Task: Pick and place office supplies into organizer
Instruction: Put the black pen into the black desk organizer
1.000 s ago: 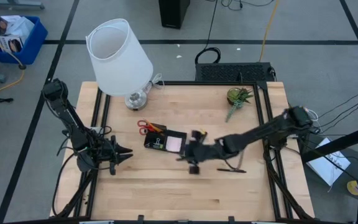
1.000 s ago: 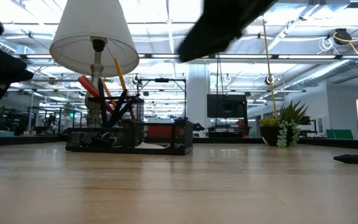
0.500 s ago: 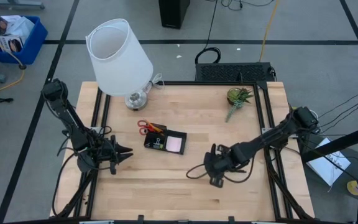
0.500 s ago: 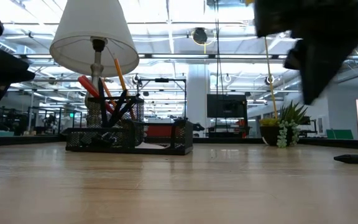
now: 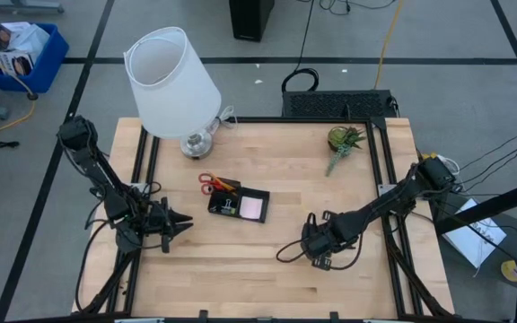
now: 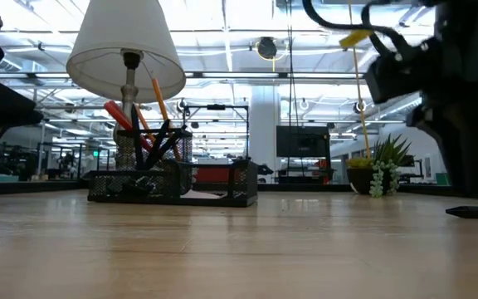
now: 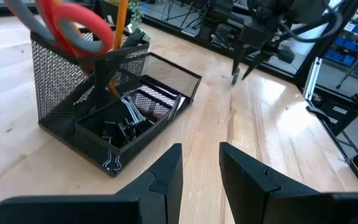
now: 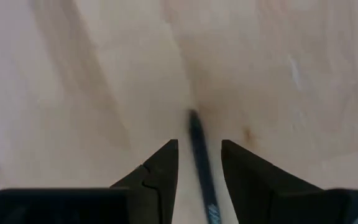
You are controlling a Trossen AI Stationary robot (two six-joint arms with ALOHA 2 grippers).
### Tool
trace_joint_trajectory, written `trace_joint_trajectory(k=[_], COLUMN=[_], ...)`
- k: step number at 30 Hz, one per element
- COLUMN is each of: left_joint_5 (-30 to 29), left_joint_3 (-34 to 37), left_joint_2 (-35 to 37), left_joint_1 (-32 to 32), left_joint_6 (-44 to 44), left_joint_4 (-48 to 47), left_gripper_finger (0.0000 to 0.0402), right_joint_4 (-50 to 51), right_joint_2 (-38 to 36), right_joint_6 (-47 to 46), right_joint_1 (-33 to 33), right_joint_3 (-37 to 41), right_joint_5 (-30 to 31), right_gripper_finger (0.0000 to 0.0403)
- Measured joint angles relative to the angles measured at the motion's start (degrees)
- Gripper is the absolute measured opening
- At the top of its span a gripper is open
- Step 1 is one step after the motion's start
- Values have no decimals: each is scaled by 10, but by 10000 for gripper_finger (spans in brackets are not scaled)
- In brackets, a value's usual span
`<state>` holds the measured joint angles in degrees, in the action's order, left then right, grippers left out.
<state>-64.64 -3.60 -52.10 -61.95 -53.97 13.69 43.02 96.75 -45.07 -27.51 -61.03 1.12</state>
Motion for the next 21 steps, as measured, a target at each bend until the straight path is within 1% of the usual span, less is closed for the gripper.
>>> trace_joint_trajectory(k=[5, 10, 15, 18, 21], left_joint_5=[-4, -14, -14, -14, -14], left_joint_3=[0, 0, 0, 0, 0], left_joint_2=[-4, -4, -4, -4, -4], left_joint_1=[0, 0, 0, 0, 0], left_joint_6=[-8, -8, -8, -7, -7], left_joint_4=[1, 3, 3, 3, 3], left_gripper_finger=[108, 108, 108, 108, 108], right_joint_4=[-18, -94, -106, -108, -113], right_joint_2=[-2, -6, -7, -6, -6], right_joint_6=[-11, -10, -24, -23, -23], right_joint_1=[-3, -4, -6, -6, -6], right_joint_3=[36, 82, 97, 98, 98], right_joint_5=[-9, -14, 0, 8, 14], right_gripper_finger=[114, 114, 113, 102, 79])
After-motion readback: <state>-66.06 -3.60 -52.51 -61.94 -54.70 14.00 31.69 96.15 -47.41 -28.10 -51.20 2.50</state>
